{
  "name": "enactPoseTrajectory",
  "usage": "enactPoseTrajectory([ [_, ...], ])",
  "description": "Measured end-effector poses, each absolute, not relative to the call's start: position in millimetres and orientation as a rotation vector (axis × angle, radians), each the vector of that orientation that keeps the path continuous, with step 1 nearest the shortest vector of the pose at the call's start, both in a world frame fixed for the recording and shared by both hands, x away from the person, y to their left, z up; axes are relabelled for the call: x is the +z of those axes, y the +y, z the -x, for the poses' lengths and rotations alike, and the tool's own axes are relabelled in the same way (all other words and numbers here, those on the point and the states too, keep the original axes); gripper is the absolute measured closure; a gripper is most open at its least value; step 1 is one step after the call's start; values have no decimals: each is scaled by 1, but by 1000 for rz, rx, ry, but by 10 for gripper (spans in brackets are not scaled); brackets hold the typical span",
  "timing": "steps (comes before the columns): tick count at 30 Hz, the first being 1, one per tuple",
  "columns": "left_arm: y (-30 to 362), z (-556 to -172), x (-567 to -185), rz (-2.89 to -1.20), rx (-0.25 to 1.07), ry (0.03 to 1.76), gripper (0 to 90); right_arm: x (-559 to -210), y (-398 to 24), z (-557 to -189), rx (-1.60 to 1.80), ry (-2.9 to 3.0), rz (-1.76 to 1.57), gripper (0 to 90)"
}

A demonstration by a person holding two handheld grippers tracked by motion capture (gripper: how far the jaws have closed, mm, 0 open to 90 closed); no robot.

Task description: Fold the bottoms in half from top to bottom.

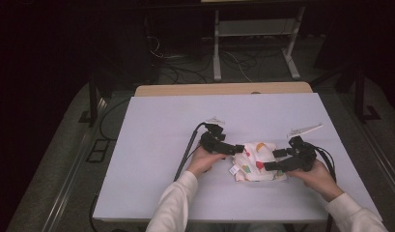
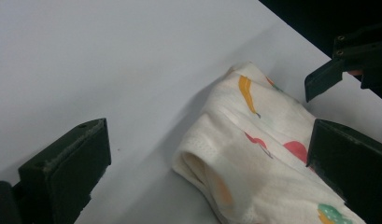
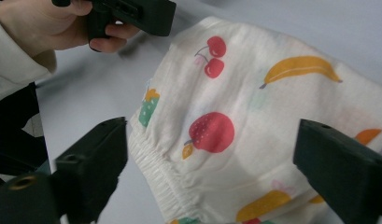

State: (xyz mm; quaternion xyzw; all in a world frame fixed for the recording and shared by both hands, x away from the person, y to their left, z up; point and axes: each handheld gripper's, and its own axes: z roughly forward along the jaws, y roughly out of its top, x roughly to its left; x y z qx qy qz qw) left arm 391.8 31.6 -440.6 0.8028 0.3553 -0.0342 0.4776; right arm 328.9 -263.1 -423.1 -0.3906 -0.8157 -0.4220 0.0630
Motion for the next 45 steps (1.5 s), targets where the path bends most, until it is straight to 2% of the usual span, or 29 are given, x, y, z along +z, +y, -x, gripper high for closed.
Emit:
enactPoseTrajectory([
  [8,37,-399,-438,-1951,-93,869,0,-419,-270,-342,-1299,-2488,1191,22],
  [29,35,-412,-442,-1942,-129,894,3,-424,-291,-378,-1323,-2486,1310,43],
  [38,35,-417,-449,-1925,-136,920,72,-440,-299,-391,-1308,-2440,1371,82],
  [45,34,-421,-457,-1903,-192,956,144,-448,-304,-397,-1308,-2409,1390,142],
])
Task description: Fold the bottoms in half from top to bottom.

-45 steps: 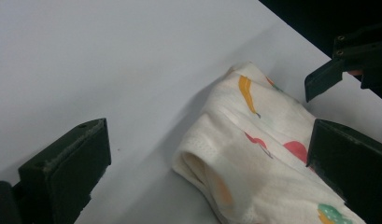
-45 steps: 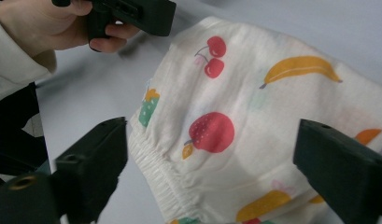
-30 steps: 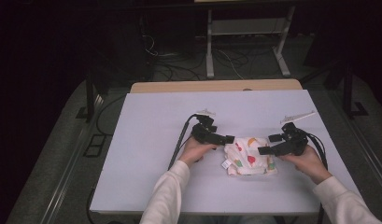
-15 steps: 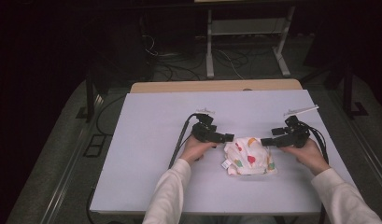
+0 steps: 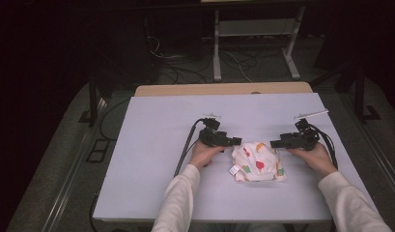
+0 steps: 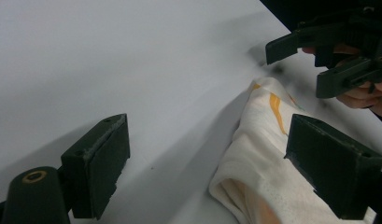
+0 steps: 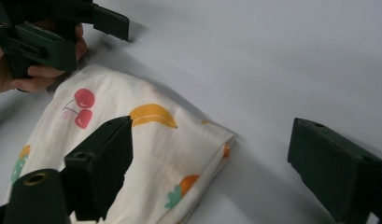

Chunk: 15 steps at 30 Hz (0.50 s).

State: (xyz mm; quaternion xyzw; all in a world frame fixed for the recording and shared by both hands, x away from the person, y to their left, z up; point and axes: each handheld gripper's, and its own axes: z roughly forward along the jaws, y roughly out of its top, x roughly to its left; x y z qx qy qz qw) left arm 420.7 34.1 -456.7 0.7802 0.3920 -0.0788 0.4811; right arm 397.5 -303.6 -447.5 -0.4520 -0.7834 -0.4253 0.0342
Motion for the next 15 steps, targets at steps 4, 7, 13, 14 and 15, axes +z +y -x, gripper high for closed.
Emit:
enactPoseTrajectory([
  [4,33,-421,-460,-1898,-229,971,199,-450,-304,-399,-1304,-2409,1385,191],
  [7,33,-421,-460,-1897,-241,974,274,-452,-304,-401,-1307,-2407,1382,239],
  [13,33,-422,-462,-1915,-273,969,429,-455,-300,-403,-1295,-2432,1369,359],
  [14,32,-422,-463,-1915,-284,968,442,-456,-299,-403,-1301,-2435,1357,382],
  [15,32,-422,-463,-1914,-291,967,460,-456,-297,-403,-1294,-2438,1349,407],
])
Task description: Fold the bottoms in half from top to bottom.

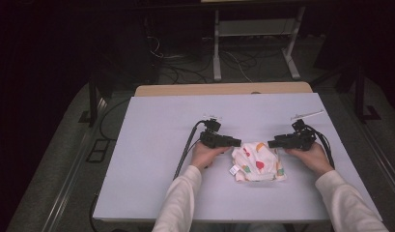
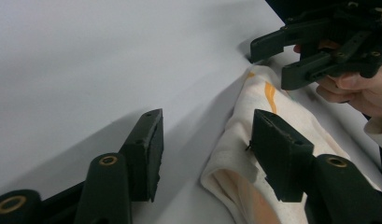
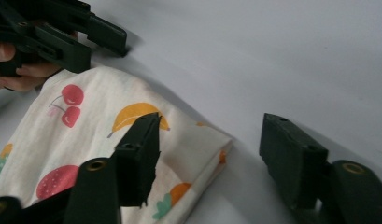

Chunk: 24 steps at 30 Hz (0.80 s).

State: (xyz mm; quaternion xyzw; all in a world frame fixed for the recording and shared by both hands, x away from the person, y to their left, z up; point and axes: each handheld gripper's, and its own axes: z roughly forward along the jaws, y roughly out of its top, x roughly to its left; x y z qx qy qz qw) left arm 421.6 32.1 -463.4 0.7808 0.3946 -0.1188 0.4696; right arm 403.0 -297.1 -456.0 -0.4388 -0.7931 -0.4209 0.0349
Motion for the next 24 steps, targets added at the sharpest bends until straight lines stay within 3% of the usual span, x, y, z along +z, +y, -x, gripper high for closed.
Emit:
enactPoseTrajectory([
  [5,31,-421,-465,-1926,-323,955,562,-457,-293,-403,-1285,-2452,1327,588],
  [10,28,-419,-465,-1955,-325,931,770,-455,-290,-402,-1271,-2459,1302,844],
  [13,27,-417,-462,-1970,-288,909,815,-453,-289,-400,-1257,-2485,1303,868],
  [24,36,-412,-445,-1945,-214,901,824,-442,-284,-396,-1257,-2498,1407,874],
])
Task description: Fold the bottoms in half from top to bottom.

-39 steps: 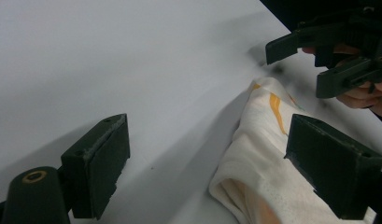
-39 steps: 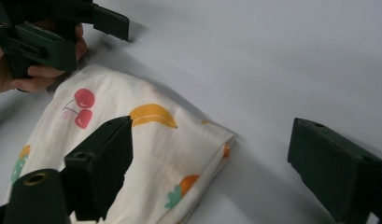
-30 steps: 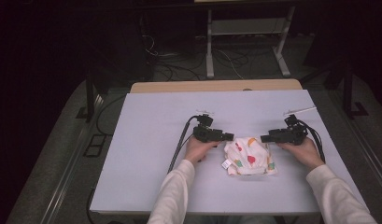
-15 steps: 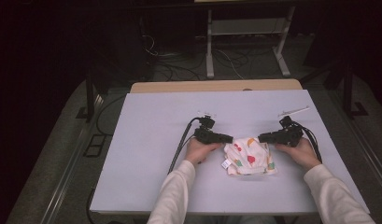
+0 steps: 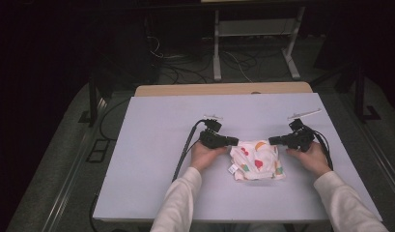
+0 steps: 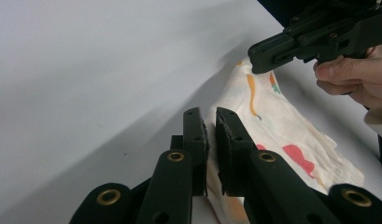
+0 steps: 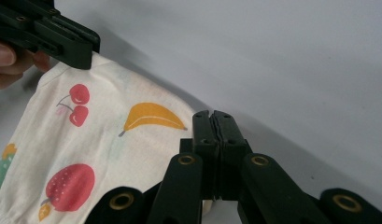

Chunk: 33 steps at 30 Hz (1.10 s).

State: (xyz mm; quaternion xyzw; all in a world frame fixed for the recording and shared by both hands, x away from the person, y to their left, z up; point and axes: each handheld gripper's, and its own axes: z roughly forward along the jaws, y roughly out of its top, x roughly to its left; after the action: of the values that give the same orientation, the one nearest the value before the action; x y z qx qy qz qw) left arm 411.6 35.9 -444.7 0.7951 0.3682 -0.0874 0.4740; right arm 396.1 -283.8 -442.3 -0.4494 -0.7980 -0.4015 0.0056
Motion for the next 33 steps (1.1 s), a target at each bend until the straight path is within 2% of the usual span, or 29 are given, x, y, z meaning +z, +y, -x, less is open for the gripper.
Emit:
enactPoseTrajectory([
  [25,90,-429,-424,-1957,-53,960,824,-427,-218,-416,-1243,-2545,1431,874],
  [33,100,-441,-425,-1938,-51,981,824,-427,-211,-426,-1308,-2510,1469,873],
])
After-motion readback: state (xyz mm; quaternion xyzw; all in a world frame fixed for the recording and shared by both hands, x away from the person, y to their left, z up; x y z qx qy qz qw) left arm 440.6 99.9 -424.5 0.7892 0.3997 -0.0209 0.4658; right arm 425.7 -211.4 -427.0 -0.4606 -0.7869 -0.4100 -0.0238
